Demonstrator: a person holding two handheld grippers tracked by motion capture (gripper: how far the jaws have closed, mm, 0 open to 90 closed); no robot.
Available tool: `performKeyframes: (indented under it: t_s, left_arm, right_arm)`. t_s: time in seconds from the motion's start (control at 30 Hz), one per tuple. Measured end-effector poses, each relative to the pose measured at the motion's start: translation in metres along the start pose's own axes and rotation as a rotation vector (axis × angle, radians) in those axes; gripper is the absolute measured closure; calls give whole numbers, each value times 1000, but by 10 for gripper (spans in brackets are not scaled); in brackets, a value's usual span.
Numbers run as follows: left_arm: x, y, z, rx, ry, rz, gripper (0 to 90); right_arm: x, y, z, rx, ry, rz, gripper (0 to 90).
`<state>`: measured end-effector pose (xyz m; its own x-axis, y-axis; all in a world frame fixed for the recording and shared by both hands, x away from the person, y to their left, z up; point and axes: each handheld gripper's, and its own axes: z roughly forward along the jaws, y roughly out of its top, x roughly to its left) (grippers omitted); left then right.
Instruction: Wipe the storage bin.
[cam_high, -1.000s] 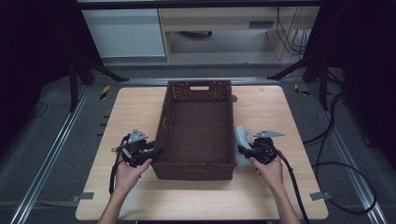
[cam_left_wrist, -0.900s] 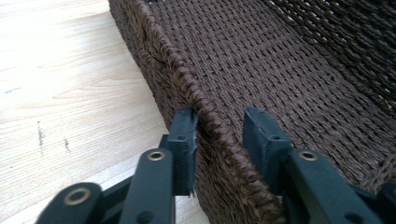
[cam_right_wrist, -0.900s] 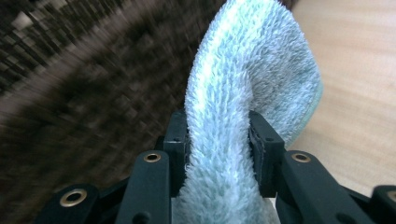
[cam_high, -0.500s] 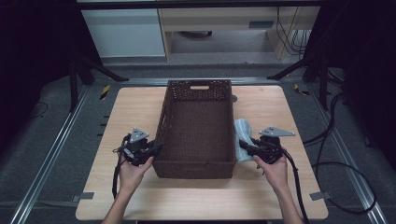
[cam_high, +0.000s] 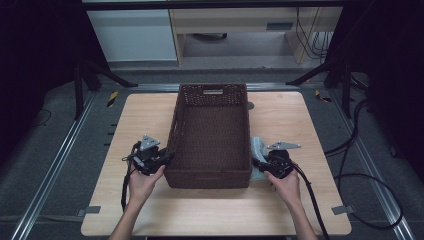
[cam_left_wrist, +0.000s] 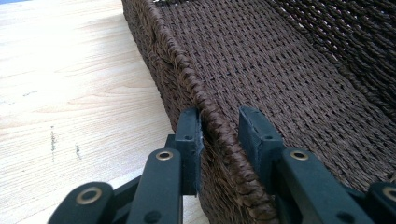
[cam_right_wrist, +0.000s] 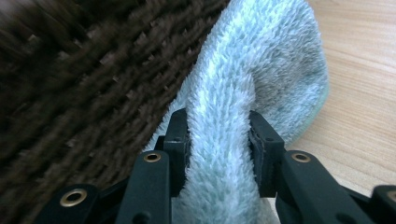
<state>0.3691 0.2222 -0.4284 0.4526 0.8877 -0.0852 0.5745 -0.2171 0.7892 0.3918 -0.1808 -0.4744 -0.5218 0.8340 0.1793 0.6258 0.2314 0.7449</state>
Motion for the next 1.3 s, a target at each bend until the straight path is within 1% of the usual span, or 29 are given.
performKeyframes:
  t_s: [0.07,0.1,0.17,0.2,0.3,0.4,0.5,0.63,0.7,0.87,0.9,0.97,1.07,1.1,1.17,1.3]
  left_arm:
    - [0,0,0,1,1,3,689]
    - [0,0,0,2,1,4,687]
    - [0,0,0,2,1,2,681]
    - [0,0,0,2,1,1,677]
    - [0,0,0,4,2,4,670]
    - [0,0,0,3,5,3,660]
    - [1,0,0,2,5,3,652]
    - [0,0,0,4,1,3,659]
    - [0,1,0,4,5,8,670]
    - [-2,1,0,6,13,15,690]
    - [-2,2,0,6,17,17,692]
    - [-3,2,0,9,25,20,697]
    - [-2,5,0,17,39,34,699]
    - [-1,6,0,19,43,37,700]
    - [1,6,1,17,43,34,700]
    - [4,9,3,20,50,34,700]
  right_arm:
    - [0,4,-8,-25,11,-6,662]
    - [0,7,-14,-40,20,-1,662]
    - [0,12,-25,-80,39,3,663]
    - [2,13,-29,-95,42,-3,664]
    - [6,16,-40,-122,56,-25,664]
    - [9,16,-42,-131,63,-41,665]
    - [7,10,-39,-116,55,-29,666]
    - [3,-3,-30,-55,36,-20,665]
    - [2,-8,-24,-34,31,-15,665]
    - [1,-16,-10,4,32,7,662]
    - [0,-17,-8,14,28,2,662]
    - [1,-18,-7,18,29,8,662]
    - [2,-16,-13,1,37,9,662]
    - [3,-14,-16,-15,43,7,663]
    - [5,-9,-24,-54,63,17,663]
    - [12,0,-40,-119,93,2,663]
